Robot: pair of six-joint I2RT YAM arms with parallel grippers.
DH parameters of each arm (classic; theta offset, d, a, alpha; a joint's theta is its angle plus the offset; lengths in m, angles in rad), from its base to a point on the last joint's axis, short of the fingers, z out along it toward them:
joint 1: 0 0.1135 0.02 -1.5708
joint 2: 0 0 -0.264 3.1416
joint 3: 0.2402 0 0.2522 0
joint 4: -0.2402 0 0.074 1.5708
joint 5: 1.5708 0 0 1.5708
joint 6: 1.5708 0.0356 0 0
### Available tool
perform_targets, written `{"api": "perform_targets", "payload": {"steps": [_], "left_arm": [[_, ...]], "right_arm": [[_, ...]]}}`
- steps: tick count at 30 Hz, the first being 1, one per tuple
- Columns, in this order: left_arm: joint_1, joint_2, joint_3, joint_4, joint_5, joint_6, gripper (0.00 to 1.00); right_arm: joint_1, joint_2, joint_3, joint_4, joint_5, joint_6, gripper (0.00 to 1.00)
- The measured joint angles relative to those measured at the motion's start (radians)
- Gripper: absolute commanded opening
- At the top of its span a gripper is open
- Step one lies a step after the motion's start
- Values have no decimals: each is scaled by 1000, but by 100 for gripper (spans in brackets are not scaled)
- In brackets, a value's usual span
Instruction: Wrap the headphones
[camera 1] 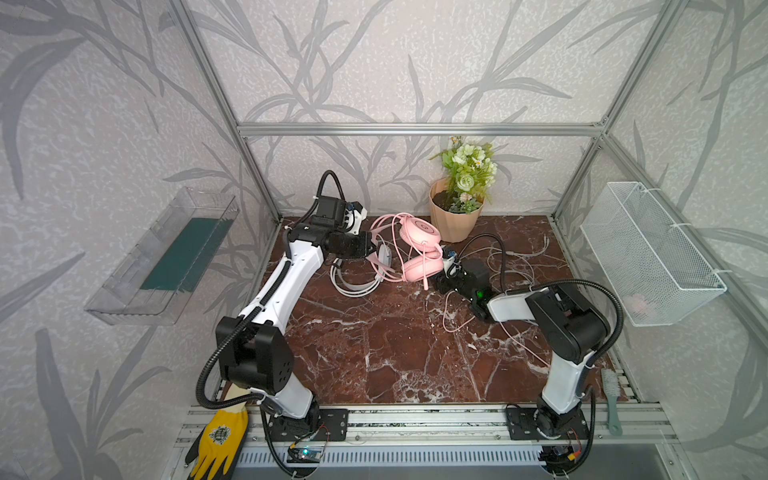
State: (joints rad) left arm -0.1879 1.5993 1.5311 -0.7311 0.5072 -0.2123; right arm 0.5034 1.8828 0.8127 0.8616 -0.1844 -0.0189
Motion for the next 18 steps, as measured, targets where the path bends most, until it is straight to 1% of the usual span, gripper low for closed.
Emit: {"api": "perform_targets", "payload": {"steps": [6,8,11,14,18], "left_arm": [[8,-1,0,11,10,-15,0],[9,-1,0,13,11,-19,0],[13,-1,0,21,12,-29,0],[14,-1,0,30,11,-40,0],[16,-4,0,34,-1,-66,0]], "right_arm": [[0,0,7,-8,-7,-1,36],[0,0,11,-14,-15,-2,25],[0,3,18,-24,-27,-6,14],[0,5,26,-29,-41,-8,0],[2,5,21,-23,-64,-13,0]]}}
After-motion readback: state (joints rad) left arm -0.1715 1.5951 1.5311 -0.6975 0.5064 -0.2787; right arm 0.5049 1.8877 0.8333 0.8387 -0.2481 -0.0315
